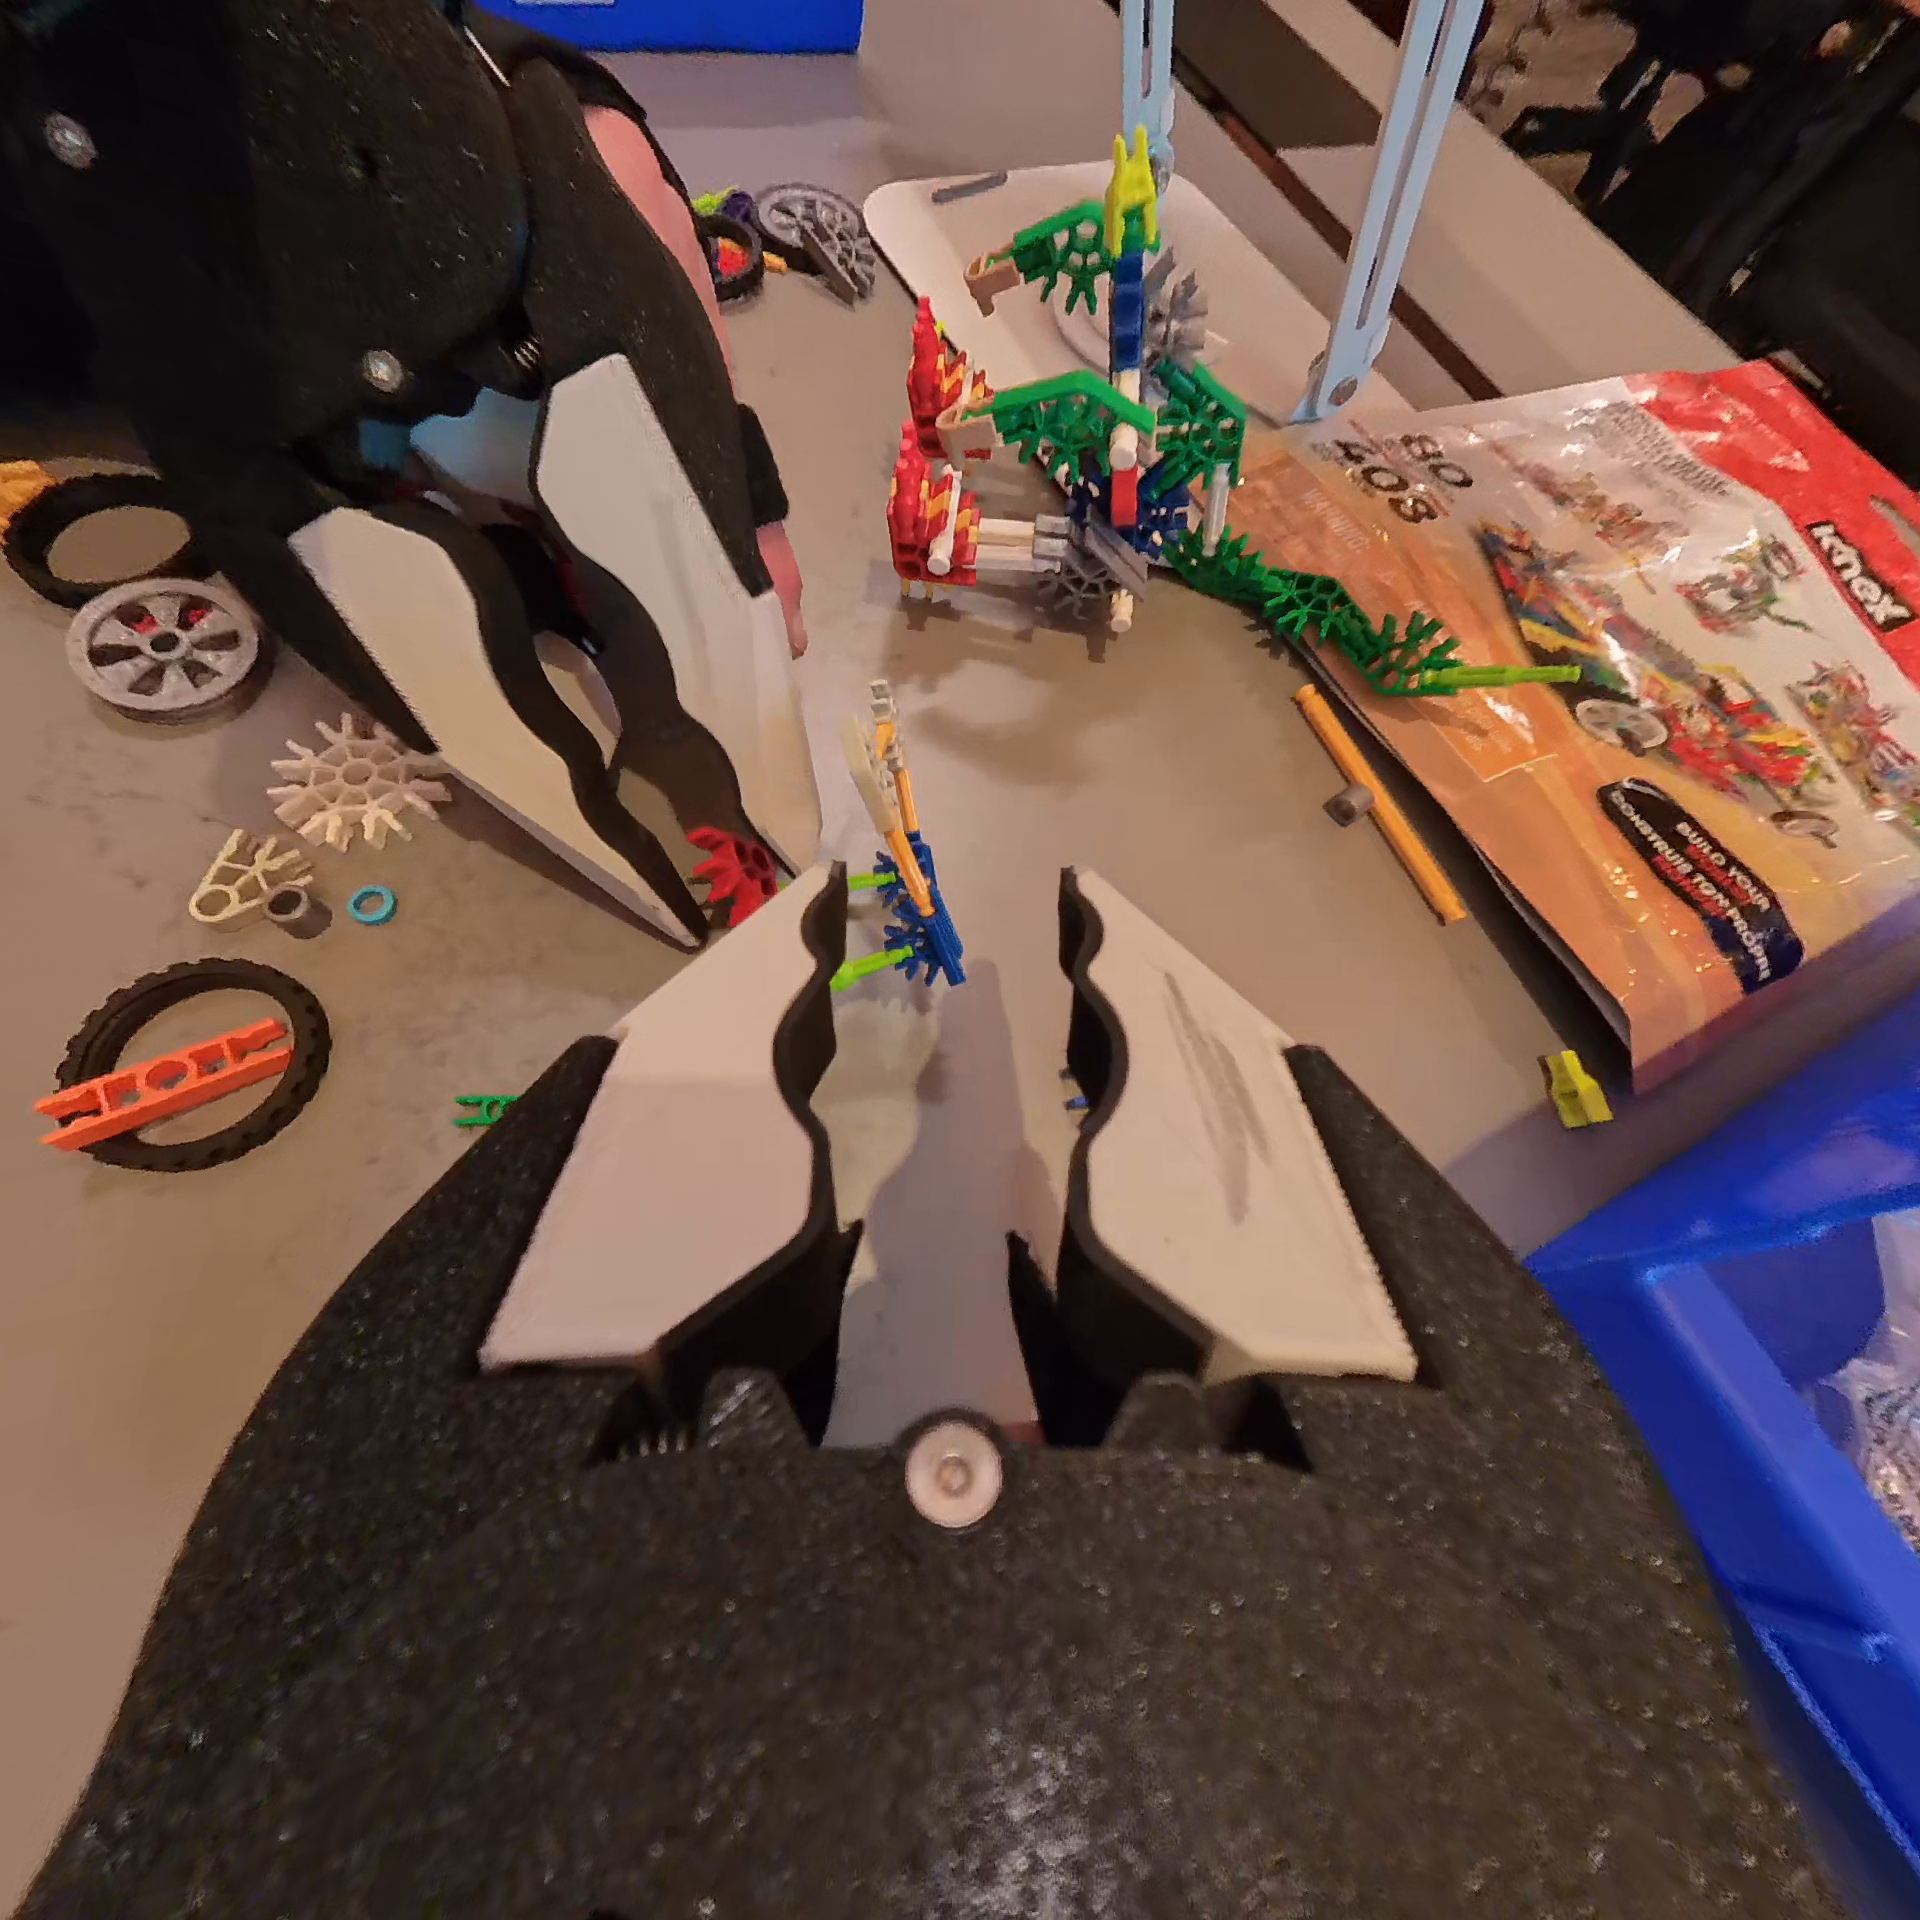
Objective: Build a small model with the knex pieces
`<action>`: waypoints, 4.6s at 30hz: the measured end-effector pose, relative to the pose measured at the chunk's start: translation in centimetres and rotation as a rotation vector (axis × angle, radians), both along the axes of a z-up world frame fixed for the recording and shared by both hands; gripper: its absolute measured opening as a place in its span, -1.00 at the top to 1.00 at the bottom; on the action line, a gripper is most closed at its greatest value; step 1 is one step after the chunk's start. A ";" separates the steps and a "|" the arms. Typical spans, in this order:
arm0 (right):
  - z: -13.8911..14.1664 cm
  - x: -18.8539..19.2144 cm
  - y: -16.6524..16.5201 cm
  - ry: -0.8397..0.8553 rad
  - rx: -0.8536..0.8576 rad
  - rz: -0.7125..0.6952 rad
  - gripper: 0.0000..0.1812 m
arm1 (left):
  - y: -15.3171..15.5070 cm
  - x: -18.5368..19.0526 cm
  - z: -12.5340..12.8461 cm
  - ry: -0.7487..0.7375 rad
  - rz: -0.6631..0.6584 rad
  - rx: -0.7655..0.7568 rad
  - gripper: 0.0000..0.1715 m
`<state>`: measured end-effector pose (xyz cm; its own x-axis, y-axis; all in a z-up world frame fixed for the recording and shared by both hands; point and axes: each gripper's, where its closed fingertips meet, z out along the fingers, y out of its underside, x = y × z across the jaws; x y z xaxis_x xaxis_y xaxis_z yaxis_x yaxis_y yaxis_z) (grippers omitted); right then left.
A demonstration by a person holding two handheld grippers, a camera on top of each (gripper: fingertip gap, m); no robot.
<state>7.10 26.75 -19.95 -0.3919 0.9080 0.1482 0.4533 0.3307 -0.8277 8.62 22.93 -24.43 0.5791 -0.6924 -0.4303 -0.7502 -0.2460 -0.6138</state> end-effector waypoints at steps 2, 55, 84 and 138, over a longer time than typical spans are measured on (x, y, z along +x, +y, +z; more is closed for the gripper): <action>0.7 -0.1 0.0 0.038 -0.001 0.002 0.56 | 0.0 -0.2 0.3 -0.006 0.005 0.007 0.71; 10.2 41.8 -2.4 0.385 0.246 -1.151 0.46 | 1.2 -0.3 2.1 -0.047 0.058 0.080 0.64; 24.4 71.7 10.4 0.729 0.590 -1.814 0.47 | 1.3 0.6 1.2 -0.057 0.038 0.060 0.64; 10.4 19.3 -5.3 0.273 0.256 -0.617 0.94 | -1.1 -4.2 3.5 -0.109 0.112 0.056 0.62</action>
<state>26.44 21.41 -9.51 0.2624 0.8759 0.4050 0.4084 0.2795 -0.8690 4.45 21.84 -20.92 0.6970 -0.5976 -0.3964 -0.6479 -0.2878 -0.7053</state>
